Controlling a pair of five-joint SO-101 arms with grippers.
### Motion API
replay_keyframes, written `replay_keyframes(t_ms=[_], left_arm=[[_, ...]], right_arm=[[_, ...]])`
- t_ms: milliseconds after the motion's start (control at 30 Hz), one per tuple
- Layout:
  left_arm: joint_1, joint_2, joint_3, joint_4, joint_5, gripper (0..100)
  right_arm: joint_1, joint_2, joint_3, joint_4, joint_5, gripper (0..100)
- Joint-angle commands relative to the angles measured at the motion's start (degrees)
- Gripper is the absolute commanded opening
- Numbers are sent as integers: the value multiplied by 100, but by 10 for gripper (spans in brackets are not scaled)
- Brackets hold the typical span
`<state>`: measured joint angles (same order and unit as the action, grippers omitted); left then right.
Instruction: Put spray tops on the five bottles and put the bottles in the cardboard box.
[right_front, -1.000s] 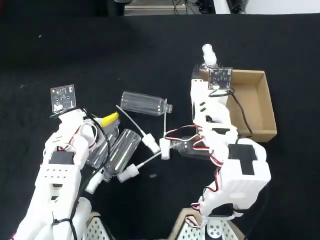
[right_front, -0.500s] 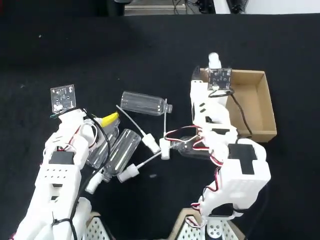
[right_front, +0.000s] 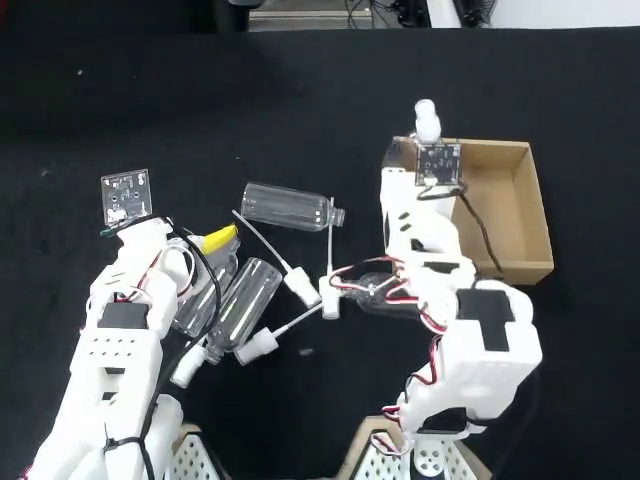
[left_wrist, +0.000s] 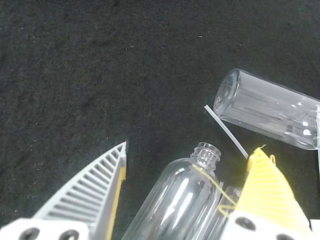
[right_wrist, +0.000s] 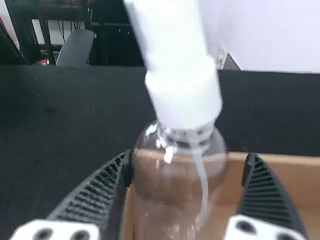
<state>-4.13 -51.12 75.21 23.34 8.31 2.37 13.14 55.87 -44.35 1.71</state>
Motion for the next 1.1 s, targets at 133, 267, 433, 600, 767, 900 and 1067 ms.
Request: replay_keyframes(t_ms=[133,267,433,600,767,900,1067], left_arm=[[22,-53,-92,-123,18,356],[22,-53,-92,-123,9,356],[22,-53,-84,-123,9,356],[22,-53,-92,-123,9,356],[22,-53,-84,-123,9,356],[22,-53,-75,-105,9,356],[22,-53,-75,-88,9,356]], right_arm=[[-26,-1516,532,290,18,302],[-26,-2246,585,1495,9,303],[193,-3591,532,3578,9,301],[404,-5156,251,6268,9,300],[404,-6413,-295,8615,44,300],[255,-7064,-875,9890,62,299],[-492,-7178,-1815,11552,668,299]])
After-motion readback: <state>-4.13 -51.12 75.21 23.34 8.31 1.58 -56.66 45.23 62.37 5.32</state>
